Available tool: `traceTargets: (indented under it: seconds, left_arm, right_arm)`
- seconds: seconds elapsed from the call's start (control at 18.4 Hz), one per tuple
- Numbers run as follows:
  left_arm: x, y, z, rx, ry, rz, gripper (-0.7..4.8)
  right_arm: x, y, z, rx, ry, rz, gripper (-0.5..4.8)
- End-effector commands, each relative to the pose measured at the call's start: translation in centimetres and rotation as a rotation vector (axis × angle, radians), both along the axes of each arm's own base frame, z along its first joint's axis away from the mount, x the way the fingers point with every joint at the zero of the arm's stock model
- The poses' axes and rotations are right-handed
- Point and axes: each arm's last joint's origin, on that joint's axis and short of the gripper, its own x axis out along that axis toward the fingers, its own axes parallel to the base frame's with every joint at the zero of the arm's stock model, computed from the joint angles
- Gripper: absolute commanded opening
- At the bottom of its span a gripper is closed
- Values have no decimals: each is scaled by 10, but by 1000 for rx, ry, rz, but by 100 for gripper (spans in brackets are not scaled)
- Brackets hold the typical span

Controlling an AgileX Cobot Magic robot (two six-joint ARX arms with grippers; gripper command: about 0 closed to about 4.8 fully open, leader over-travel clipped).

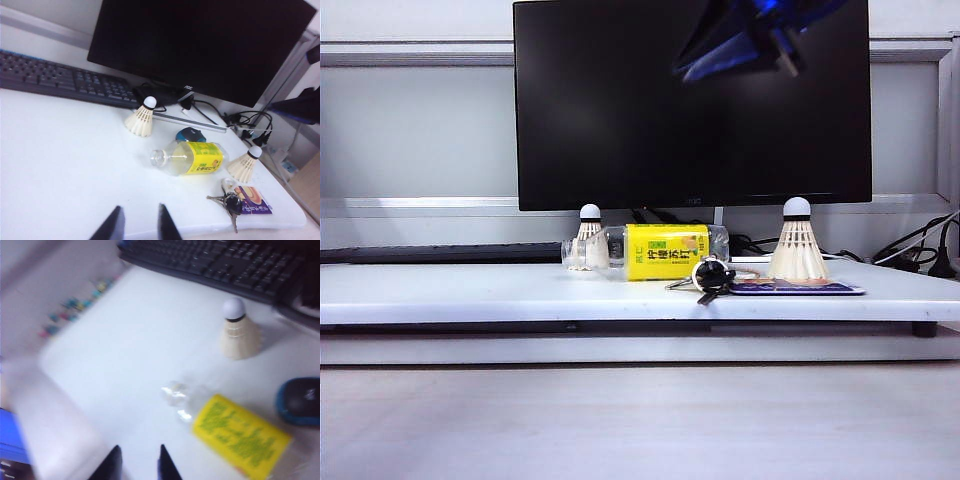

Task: Stack the badminton balls on the table vertically.

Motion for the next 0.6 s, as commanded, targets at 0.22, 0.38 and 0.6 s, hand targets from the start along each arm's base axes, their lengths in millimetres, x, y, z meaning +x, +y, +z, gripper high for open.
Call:
traceTargets:
  seconds: [0.22,0.38,0.6]
  left_arm:
    - [25,0,21,137,127,-52,152]
    - [43,0,23,178,157,-96,152]
    - [62,1,17,196,192,-105,153]
  right_arm:
    - [18,21,-5,-114,-97,4,110]
    - [29,31,-8,-161,-156,59,192]
    - [52,49,-14,-166,-179,67,192]
